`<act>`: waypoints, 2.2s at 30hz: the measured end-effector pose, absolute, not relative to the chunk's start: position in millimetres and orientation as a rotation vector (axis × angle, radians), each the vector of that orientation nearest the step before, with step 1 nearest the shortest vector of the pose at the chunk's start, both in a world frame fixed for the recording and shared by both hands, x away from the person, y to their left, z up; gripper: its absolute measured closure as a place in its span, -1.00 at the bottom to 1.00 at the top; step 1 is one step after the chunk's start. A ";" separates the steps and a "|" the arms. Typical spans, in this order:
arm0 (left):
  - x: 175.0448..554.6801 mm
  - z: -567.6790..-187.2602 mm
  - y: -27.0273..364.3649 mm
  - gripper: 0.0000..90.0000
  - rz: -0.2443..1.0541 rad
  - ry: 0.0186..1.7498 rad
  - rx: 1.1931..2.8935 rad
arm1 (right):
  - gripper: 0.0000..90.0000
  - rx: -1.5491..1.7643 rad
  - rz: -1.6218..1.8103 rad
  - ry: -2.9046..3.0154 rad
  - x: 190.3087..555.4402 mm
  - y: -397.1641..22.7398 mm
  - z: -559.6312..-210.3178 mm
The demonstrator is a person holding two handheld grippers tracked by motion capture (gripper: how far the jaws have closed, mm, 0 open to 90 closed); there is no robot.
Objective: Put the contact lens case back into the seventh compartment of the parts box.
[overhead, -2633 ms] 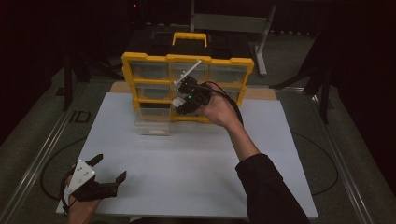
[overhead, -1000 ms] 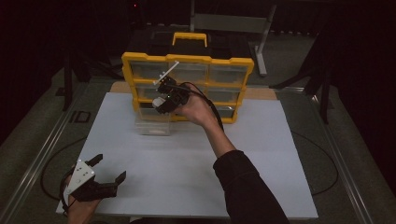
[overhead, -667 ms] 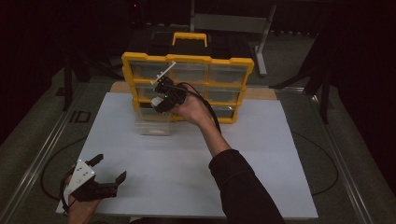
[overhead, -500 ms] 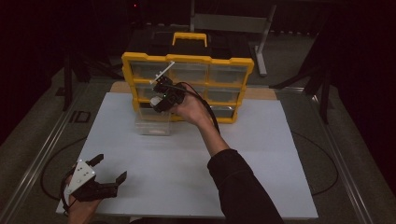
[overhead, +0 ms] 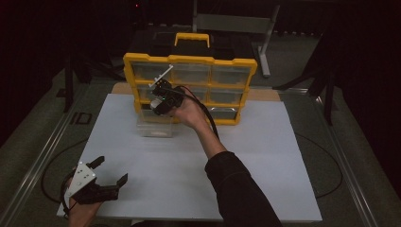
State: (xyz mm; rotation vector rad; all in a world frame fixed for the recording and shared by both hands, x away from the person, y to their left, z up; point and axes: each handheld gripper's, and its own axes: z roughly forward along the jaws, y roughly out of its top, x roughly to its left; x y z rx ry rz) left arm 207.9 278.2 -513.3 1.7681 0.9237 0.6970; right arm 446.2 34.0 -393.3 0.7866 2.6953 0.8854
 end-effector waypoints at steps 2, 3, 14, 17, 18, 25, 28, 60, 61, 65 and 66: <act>207.9 -513.3 278.1 -0.99 0.696 0.923 1.768 | 0.08 0.800 0.884 2.690 446.7 35.4 -395.7; 207.9 -513.3 278.1 -0.99 0.696 0.923 1.768 | 0.08 0.800 0.884 2.690 446.7 35.4 -395.7; 208.3 -513.7 277.6 -0.99 0.691 0.922 1.767 | 0.08 0.834 0.868 2.682 451.0 41.8 -408.6; 208.1 -513.6 277.9 -0.99 0.691 0.921 1.767 | 0.08 0.840 0.864 2.681 451.8 42.5 -411.0; 208.0 -513.6 278.1 -0.99 0.691 0.921 1.766 | 0.08 0.846 0.858 2.677 452.2 42.5 -412.0; 208.1 -513.6 278.0 -0.99 0.690 0.921 1.767 | 0.08 0.883 0.845 2.664 454.3 42.0 -418.4; 208.3 -513.7 278.0 -0.99 0.687 0.922 1.766 | 0.07 0.906 0.832 2.650 455.4 41.8 -420.9; 208.2 -513.9 277.9 -0.99 0.694 0.927 1.767 | -0.77 0.973 0.920 2.615 447.2 28.0 -420.9; 208.2 -513.9 277.9 -0.99 0.696 0.928 1.767 | -0.78 0.971 0.939 2.605 443.9 21.2 -415.7; 208.5 -514.1 278.0 -0.99 0.692 0.929 1.771 | -0.78 0.959 0.991 2.581 435.8 3.3 -406.3; 208.6 -514.3 277.8 -0.99 0.692 0.931 1.773 | -0.78 0.955 0.996 2.577 433.3 -1.4 -405.2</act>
